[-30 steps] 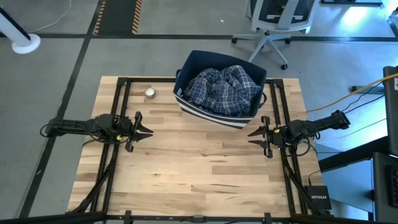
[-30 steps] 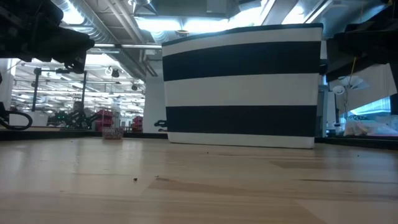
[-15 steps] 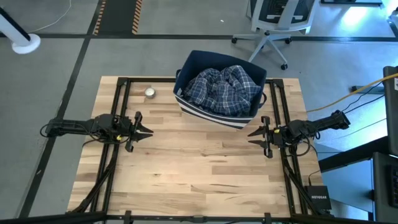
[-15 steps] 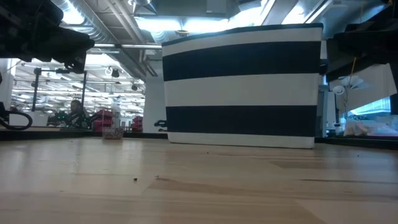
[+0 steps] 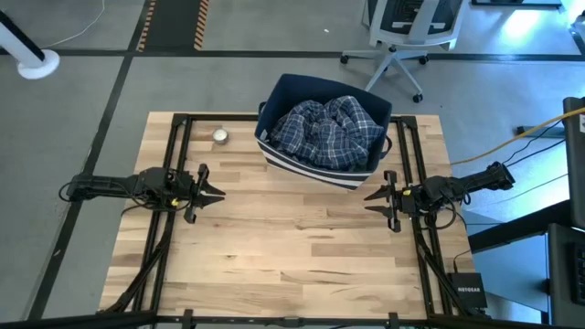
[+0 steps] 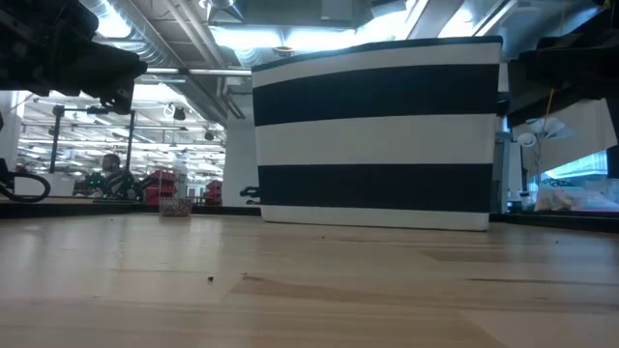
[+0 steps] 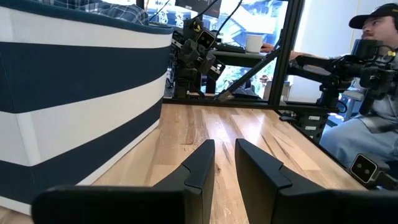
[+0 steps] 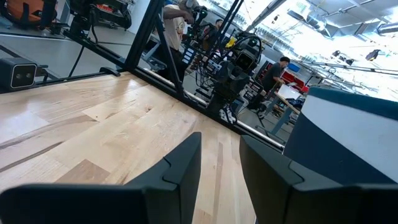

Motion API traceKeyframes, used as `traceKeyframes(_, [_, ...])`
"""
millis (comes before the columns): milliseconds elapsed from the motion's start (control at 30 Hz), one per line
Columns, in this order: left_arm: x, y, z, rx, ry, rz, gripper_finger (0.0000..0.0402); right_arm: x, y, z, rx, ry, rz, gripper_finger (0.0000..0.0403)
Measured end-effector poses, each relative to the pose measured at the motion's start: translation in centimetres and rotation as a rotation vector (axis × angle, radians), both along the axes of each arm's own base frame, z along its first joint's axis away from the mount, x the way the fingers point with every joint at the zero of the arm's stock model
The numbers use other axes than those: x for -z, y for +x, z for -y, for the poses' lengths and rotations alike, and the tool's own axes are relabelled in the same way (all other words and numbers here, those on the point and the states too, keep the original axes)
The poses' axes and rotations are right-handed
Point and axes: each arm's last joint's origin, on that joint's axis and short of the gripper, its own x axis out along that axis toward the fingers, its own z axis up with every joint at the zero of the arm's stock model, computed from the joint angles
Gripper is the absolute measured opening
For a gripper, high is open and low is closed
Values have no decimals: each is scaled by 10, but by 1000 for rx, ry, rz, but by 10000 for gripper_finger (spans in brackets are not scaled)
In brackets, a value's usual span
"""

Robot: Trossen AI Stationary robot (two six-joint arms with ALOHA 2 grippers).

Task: Sort clothes
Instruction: Return to Home Position

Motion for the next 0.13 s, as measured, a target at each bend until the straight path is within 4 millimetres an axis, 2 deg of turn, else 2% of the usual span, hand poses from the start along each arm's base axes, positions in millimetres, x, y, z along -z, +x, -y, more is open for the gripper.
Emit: traceKeyframes(133, [0,0,0,0,0,0,59,0,0,0,0,0,0,129])
